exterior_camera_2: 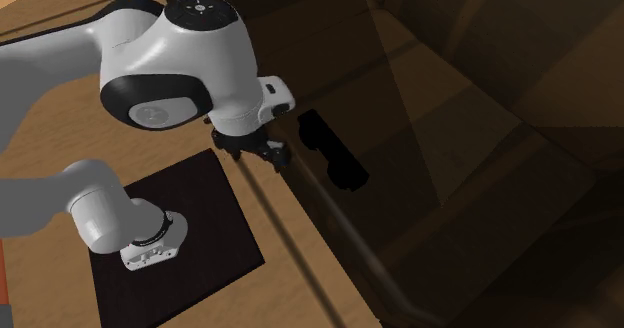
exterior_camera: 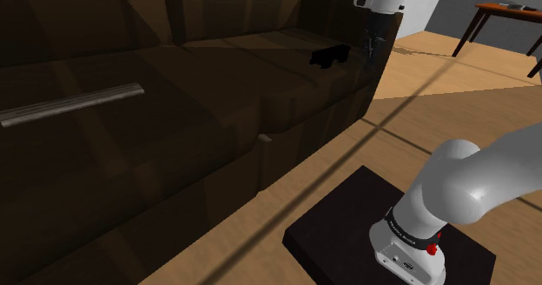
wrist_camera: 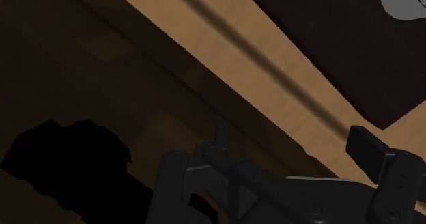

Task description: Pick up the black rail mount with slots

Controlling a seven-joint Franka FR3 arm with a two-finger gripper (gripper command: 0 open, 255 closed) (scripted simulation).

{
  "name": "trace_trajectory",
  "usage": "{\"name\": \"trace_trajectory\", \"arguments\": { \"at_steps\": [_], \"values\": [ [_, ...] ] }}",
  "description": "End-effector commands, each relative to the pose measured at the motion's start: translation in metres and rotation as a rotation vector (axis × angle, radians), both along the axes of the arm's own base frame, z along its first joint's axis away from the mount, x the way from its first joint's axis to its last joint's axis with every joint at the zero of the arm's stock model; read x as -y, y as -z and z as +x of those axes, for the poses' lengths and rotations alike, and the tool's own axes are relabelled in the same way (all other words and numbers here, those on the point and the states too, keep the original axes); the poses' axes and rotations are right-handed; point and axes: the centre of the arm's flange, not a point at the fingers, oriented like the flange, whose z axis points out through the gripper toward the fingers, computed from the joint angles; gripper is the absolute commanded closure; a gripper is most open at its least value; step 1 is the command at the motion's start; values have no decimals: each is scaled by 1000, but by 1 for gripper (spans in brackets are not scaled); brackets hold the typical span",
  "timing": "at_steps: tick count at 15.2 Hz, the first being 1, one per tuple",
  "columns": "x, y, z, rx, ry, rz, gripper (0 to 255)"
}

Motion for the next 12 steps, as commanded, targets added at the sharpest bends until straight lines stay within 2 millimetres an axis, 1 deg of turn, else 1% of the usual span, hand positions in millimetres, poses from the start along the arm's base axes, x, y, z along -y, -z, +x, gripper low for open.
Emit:
{"name": "trace_trajectory", "arguments": {
  "at_steps": [1,6,9,11,12],
  "values": [
    [13,-4,22,7,-121,-5,0],
    [32,-15,79,26,-399,-11,0],
    [36,-22,115,38,-566,-14,0],
    [35,-27,139,46,-678,-17,0],
    [34,-29,147,49,-716,-18,0]
  ]
}}
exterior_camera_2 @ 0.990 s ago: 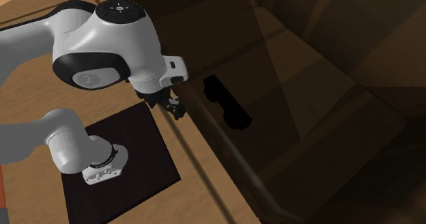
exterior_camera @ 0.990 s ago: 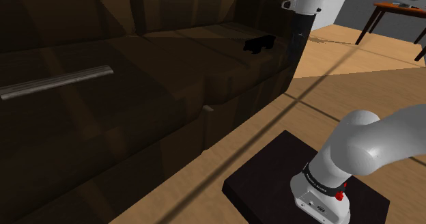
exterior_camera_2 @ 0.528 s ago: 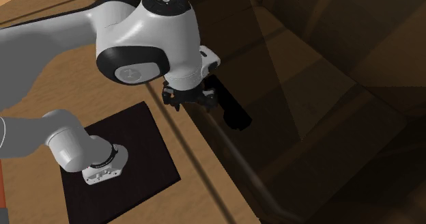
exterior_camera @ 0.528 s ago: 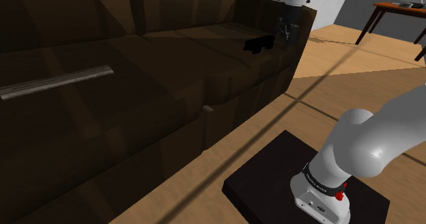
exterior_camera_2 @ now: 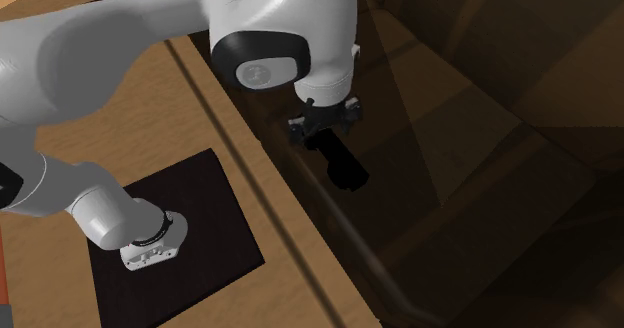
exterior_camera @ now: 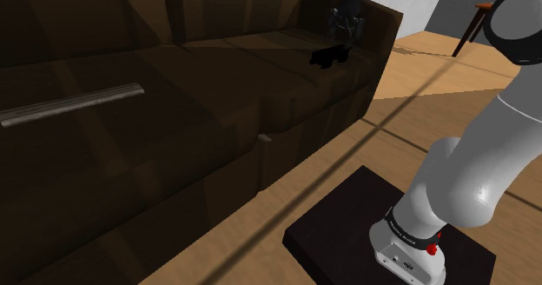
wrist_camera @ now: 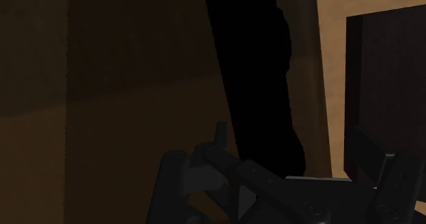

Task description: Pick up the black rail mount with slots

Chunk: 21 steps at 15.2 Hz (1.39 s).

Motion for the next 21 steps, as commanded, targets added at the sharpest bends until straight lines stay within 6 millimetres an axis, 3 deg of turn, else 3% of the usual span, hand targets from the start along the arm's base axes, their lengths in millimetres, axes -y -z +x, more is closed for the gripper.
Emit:
{"name": "trace_trajectory", "arguments": {
  "at_steps": [1,9,10,19,21],
  "values": [
    [-2,4,14,5,-57,-3,0],
    [-2,39,14,5,-57,-3,0],
    [-2,39,14,5,-57,-3,255],
    [-2,39,14,5,-57,-3,255],
    [-2,28,14,5,-57,-3,255]
  ]
}}
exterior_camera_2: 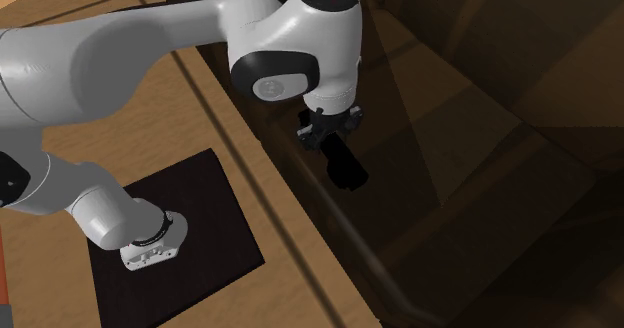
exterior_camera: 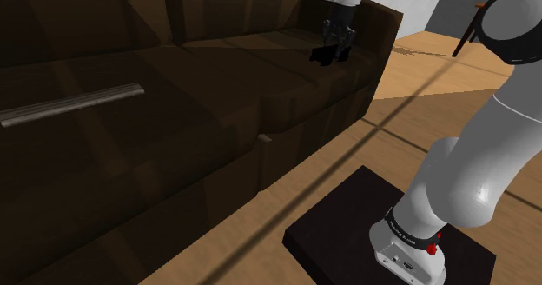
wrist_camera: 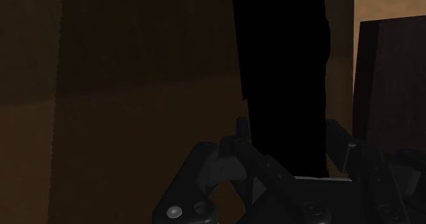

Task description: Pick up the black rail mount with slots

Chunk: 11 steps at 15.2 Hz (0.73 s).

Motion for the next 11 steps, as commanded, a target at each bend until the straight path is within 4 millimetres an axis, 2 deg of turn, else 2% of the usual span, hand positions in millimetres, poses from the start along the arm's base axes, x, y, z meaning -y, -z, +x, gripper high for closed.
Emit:
{"name": "trace_trajectory", "arguments": {
  "at_steps": [1,11],
  "values": [
    [0,-9,0,0,0,0,255],
    [0,-62,0,0,0,0,255]
  ]
}}
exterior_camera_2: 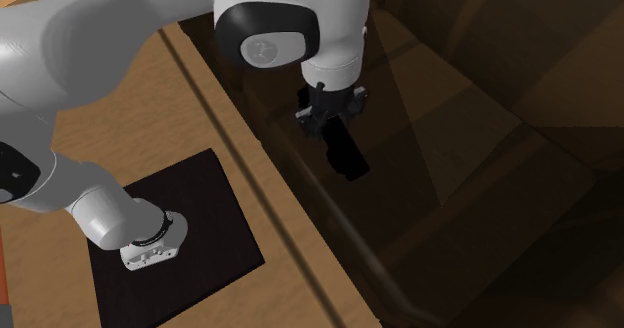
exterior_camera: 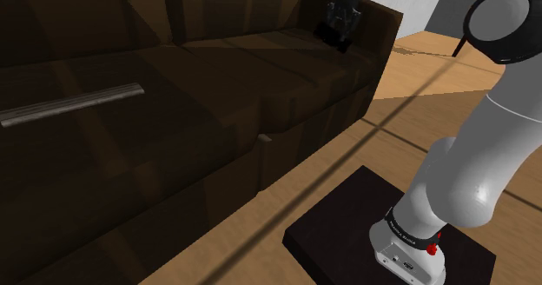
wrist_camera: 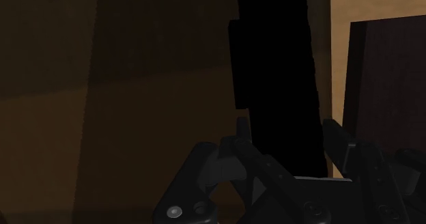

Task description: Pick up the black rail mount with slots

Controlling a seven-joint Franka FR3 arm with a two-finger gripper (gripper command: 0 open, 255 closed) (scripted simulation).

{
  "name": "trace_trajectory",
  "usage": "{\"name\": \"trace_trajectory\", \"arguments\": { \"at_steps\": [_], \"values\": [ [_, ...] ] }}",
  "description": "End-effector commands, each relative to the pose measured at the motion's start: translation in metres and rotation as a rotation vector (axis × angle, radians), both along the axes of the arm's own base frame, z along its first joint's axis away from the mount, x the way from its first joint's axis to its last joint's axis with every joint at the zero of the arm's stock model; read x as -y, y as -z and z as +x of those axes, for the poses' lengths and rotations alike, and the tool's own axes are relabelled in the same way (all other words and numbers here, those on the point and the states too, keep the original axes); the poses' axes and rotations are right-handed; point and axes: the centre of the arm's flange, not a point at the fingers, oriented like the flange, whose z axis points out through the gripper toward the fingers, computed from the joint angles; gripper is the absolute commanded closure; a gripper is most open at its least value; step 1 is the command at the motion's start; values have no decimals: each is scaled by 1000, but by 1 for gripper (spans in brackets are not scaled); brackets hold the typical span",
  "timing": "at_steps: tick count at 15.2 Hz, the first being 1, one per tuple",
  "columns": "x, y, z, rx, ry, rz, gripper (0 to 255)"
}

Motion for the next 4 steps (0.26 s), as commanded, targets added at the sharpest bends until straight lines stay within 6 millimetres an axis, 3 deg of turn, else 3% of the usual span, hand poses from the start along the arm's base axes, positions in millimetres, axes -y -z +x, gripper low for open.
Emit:
{"name": "trace_trajectory", "arguments": {
  "at_steps": [1,4],
  "values": [
    [0,-10,0,0,0,0,255],
    [0,-16,0,0,0,0,255]
  ]
}}
